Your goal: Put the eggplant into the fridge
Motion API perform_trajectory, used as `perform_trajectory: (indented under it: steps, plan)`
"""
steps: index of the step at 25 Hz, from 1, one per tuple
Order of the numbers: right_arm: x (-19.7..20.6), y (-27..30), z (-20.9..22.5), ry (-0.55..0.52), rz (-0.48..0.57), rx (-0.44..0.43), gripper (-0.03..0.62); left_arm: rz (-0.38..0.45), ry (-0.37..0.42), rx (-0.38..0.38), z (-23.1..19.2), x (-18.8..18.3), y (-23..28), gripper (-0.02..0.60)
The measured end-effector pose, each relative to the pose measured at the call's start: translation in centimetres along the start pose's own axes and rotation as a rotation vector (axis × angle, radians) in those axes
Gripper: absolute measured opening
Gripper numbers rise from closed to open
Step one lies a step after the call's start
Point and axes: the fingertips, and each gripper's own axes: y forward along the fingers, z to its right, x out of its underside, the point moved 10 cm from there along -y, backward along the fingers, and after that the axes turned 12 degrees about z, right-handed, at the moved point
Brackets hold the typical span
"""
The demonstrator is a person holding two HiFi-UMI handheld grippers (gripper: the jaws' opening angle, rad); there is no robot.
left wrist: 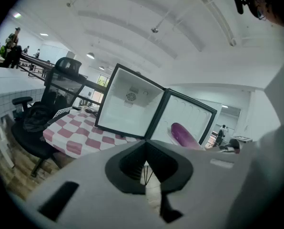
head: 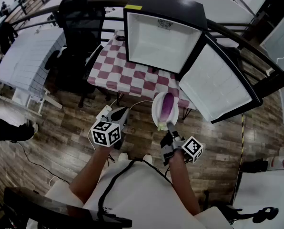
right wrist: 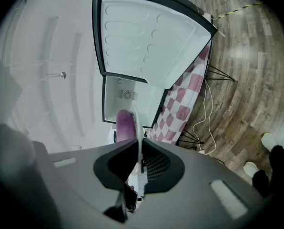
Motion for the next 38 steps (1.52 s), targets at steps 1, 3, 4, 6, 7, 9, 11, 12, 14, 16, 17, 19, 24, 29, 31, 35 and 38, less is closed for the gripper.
perform_trajectory:
  steps: [1,3,4,6,7,9,11,12,14,16,17,19,24,29,31,35,38]
  plan:
    - [0.1,-0.1,-0.1,0.006,-0.002,-0.006,0.034,0.002,-0.009,-0.001,0.0,0.1,-0.2,0.000]
    - [0.3,-0.4,-0.1,0.013,-0.004,-0.013,0.035,0.007,-0.027,-0.004,0.1,0.3,-0.5,0.000]
    - [0.3,-0.6,0.0,0.014,-0.004,-0.011,0.035,0.009,-0.034,-0.005,0.1,0.4,-0.7,0.000]
    - [0.3,-1.0,0.2,0.013,-0.005,-0.008,0.035,0.013,-0.041,-0.011,0.2,0.7,-1.1,0.000]
    - [0.3,-1.1,0.2,0.012,-0.007,-0.009,0.035,0.015,-0.044,-0.014,0.2,0.8,-1.2,0.000]
    - [0.3,-1.5,0.2,0.013,-0.010,-0.013,0.034,0.015,-0.051,-0.021,0.2,1.0,-1.5,0.000]
    - [0.4,-2.0,0.3,0.015,-0.012,-0.011,0.035,0.010,-0.051,-0.023,0.4,1.2,-1.8,0.000]
    - [0.4,-2.2,0.4,0.015,-0.012,-0.009,0.035,0.007,-0.048,-0.022,0.5,1.3,-1.9,0.000]
    - [0.5,-2.5,0.6,0.015,-0.015,-0.008,0.035,0.001,-0.044,-0.022,0.7,1.5,-2.2,0.000]
    - [0.5,-2.8,0.7,0.013,-0.015,-0.005,0.035,0.000,-0.045,-0.023,0.9,1.6,-2.4,0.000]
    - [0.5,-2.9,0.7,0.013,-0.016,-0.007,0.035,-0.001,-0.046,-0.023,1.0,1.7,-2.5,0.000]
    - [0.7,-3.2,0.6,0.018,-0.018,-0.011,0.035,-0.003,-0.047,-0.025,1.2,1.9,-2.7,0.000]
    - [0.6,-3.7,1.0,0.006,-0.034,-0.010,0.049,-0.004,-0.052,-0.035,1.6,2.4,-3.3,0.000]
    - [0.3,-3.8,0.8,-0.013,-0.053,-0.030,0.046,0.000,-0.054,-0.047,2.0,2.5,-3.8,0.000]
    - [0.4,-3.3,1.0,-0.011,-0.063,-0.031,0.039,0.002,-0.052,-0.053,2.0,2.4,-3.9,0.000]
    - [0.3,-2.4,1.0,0.040,-0.080,-0.041,0.028,0.004,-0.054,-0.063,2.1,2.3,-3.9,0.000]
    - [0.3,-2.1,0.6,0.035,-0.093,-0.057,0.028,0.008,-0.066,-0.076,1.9,2.2,-4.2,0.000]
